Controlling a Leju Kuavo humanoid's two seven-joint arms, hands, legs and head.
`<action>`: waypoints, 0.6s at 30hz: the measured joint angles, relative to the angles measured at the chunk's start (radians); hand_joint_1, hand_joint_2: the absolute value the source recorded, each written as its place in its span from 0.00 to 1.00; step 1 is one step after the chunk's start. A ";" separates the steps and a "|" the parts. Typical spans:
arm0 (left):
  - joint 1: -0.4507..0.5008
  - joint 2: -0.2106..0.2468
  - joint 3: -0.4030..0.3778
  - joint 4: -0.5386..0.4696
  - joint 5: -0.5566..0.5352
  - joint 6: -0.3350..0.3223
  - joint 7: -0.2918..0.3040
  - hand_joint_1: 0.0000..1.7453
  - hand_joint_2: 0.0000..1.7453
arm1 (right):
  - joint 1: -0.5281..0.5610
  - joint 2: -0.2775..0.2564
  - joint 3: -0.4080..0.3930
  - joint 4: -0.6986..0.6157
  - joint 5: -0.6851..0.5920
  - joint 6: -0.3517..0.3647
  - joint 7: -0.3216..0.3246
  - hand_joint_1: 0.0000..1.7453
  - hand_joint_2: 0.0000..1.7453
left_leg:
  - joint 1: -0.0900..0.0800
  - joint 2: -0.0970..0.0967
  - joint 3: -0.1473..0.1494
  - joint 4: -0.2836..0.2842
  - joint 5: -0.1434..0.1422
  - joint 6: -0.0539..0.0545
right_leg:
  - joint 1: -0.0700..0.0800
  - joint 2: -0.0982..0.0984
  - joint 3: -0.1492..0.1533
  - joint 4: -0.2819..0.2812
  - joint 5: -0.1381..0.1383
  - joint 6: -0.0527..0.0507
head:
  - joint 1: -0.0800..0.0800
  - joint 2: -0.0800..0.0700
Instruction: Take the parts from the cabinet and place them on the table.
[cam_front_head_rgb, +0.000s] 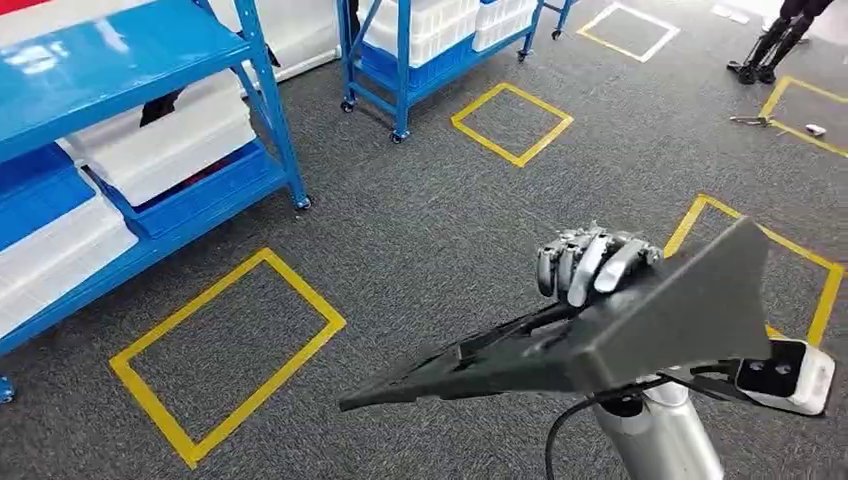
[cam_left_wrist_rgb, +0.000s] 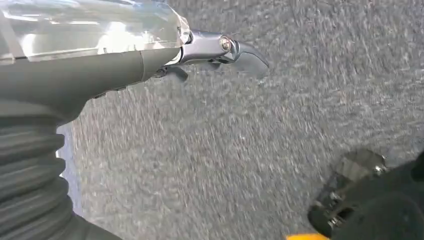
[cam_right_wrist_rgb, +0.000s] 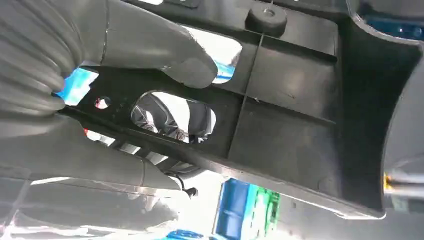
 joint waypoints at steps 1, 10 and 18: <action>0.003 -0.001 -0.001 0.000 0.001 0.000 -0.001 0.00 1.00 | 0.004 0.000 -0.005 0.003 -0.001 0.010 0.000 0.98 1.00 | -0.003 0.013 0.000 0.000 -0.002 0.002 | -0.002 -0.011 -0.038 0.074 -0.031 0.003 | 0.000 0.000; -0.006 -0.018 -0.042 -0.008 0.001 -0.005 0.021 0.00 1.00 | 0.002 0.027 -0.004 0.019 0.037 -0.074 0.000 0.98 1.00 | -0.017 0.114 0.020 -0.011 -0.017 -0.008 | 0.035 -0.080 0.067 -0.139 0.072 -0.052 | 0.000 0.000; -0.003 -0.018 -0.043 -0.013 0.000 -0.012 0.026 0.00 1.00 | -0.004 0.031 0.014 0.039 0.031 -0.096 0.000 0.98 1.00 | -0.016 0.021 -0.111 0.273 -0.147 -0.030 | 0.016 0.010 0.095 -0.181 0.088 -0.067 | 0.000 0.000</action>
